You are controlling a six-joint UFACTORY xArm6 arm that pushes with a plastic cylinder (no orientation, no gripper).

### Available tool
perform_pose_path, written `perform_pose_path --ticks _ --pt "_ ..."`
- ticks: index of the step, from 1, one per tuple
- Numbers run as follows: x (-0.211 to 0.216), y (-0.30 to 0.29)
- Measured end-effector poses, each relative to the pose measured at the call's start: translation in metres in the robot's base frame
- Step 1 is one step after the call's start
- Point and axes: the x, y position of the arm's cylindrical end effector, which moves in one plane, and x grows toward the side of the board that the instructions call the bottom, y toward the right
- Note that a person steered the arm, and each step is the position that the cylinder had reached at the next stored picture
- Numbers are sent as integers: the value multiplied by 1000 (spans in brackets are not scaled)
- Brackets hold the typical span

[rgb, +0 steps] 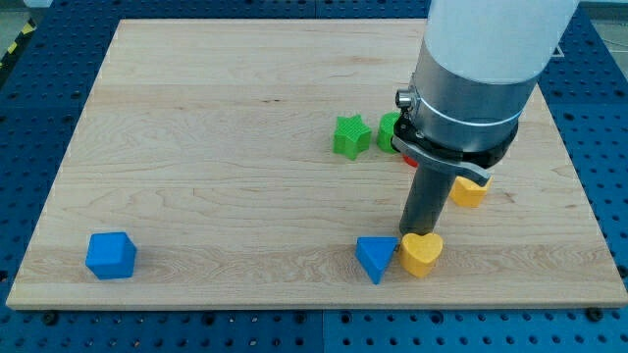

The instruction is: Push the yellow hexagon top to the yellow heart

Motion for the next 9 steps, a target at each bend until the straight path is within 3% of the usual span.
perform_pose_path --ticks 2,5,9 --pt "2 0" --pt "-36 1" --pt "-24 56"
